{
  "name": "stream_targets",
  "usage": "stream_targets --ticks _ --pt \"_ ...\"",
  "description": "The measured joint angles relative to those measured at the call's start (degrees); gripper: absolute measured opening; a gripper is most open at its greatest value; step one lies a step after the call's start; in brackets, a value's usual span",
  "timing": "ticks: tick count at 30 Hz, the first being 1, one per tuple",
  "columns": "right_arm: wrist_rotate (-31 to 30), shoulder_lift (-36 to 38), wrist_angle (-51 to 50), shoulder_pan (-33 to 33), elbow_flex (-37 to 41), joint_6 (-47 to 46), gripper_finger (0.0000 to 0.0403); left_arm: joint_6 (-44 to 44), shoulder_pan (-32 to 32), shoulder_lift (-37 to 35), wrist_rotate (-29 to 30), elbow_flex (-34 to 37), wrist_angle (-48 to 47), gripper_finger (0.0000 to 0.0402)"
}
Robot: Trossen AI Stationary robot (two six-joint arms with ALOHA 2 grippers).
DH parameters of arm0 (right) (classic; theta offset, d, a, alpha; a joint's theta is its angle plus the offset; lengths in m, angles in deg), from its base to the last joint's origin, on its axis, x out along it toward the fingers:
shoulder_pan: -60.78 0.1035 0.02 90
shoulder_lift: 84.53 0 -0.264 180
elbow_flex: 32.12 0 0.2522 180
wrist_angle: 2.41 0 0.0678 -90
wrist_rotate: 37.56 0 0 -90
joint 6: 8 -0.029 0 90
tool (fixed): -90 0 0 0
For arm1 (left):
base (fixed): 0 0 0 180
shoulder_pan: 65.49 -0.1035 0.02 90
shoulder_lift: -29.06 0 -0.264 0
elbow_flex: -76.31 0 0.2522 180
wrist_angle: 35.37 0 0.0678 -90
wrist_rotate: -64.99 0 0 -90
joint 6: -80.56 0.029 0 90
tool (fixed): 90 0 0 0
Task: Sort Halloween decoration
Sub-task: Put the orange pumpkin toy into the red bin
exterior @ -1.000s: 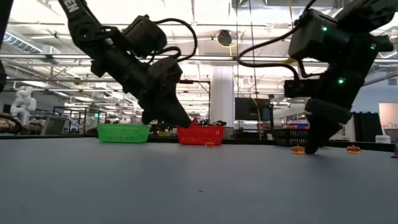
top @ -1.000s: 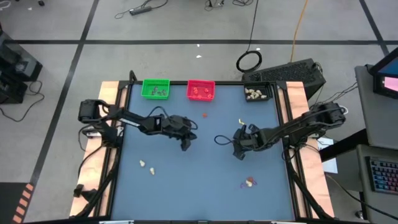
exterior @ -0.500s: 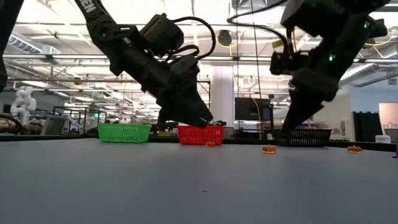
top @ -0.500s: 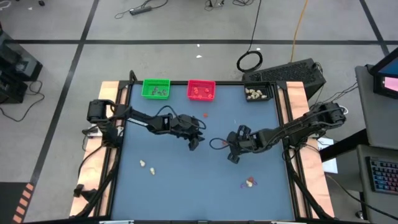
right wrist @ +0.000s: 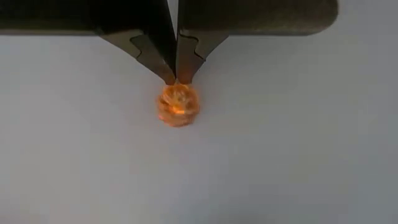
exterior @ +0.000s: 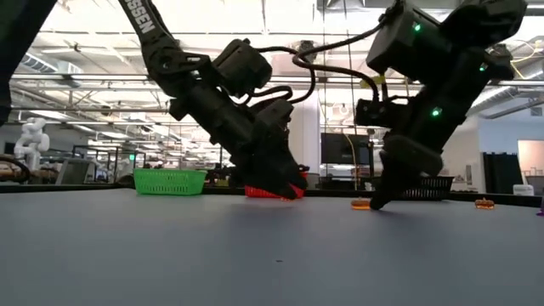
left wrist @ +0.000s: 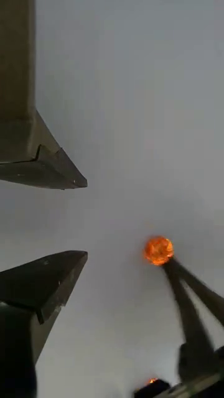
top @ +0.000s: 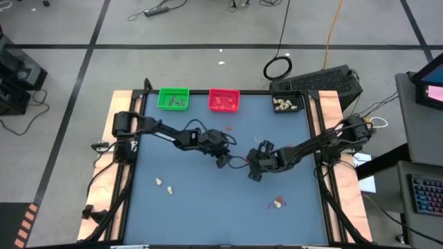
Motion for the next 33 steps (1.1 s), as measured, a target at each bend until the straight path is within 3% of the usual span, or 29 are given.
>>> stream_targets --ticks 6,15,21,33 --pt "0.0 -1.3 7.5 0.0 0.0 4.6 0.0 0.2 0.0 -0.1 -1.2 -1.2 -0.1 0.0178" --pt "0.2 2.6 4.9 -0.3 -0.3 6.1 0.0 0.2 -1.5 -0.1 -1.5 -1.2 0.8 0.0178" --pt "0.2 0.2 4.3 -0.8 -0.2 7.4 0.0 -3.5 -2.6 2.6 -5.6 -1.3 4.7 0.0178" --pt "-0.1 -4.0 10.4 -2.1 -0.3 10.7 0.0 -4.3 -2.6 8.6 -4.4 -7.3 2.6 0.0178"
